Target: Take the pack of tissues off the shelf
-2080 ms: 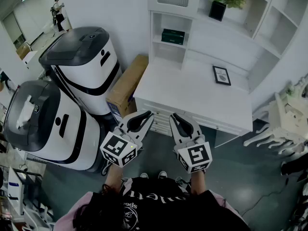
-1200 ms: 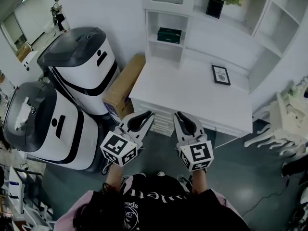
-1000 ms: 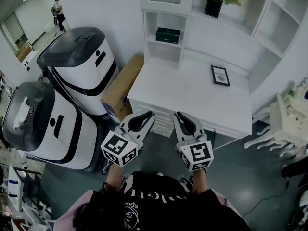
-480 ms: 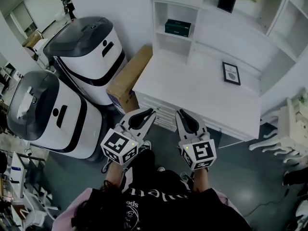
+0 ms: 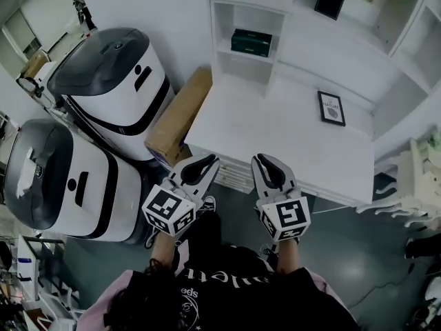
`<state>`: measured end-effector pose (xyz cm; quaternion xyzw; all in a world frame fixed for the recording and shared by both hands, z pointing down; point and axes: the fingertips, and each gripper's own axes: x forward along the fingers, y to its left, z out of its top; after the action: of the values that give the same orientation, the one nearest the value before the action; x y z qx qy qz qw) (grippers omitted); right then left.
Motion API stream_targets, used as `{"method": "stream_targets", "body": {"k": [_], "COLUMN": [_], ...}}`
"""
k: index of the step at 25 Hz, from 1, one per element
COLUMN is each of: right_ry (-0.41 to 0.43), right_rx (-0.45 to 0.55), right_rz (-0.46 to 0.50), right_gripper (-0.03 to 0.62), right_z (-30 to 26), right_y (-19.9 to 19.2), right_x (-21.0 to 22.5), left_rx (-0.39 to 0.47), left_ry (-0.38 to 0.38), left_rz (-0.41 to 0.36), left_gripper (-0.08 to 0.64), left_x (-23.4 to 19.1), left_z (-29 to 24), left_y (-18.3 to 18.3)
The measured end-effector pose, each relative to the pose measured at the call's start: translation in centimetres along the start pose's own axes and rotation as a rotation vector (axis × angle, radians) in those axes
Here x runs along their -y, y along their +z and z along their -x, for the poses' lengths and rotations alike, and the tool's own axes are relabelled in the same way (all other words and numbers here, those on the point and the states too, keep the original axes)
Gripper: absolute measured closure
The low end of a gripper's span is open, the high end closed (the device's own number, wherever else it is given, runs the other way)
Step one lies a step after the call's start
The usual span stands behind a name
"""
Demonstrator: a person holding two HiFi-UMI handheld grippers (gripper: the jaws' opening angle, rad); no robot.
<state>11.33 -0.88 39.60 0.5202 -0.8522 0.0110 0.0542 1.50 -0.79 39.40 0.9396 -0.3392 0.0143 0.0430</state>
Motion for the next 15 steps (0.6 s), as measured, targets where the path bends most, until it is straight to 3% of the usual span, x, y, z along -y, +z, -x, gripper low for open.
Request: {"method": "stream_targets", "body": {"k": [15], "right_ry": [-0.104], "right_rx": [-0.039], "right_rz": [-0.001], "right_gripper": [0.526], "right_z": [-16.1], "right_y": [2.3], "right_x": [4.5], "left_rx": [-0.005], "left_ry": [-0.111], "left_rz": [-0.001], "left_gripper": [0.511], "left_x": [-15.1], "left_z": [-7.9], "left_y": [1.9]}}
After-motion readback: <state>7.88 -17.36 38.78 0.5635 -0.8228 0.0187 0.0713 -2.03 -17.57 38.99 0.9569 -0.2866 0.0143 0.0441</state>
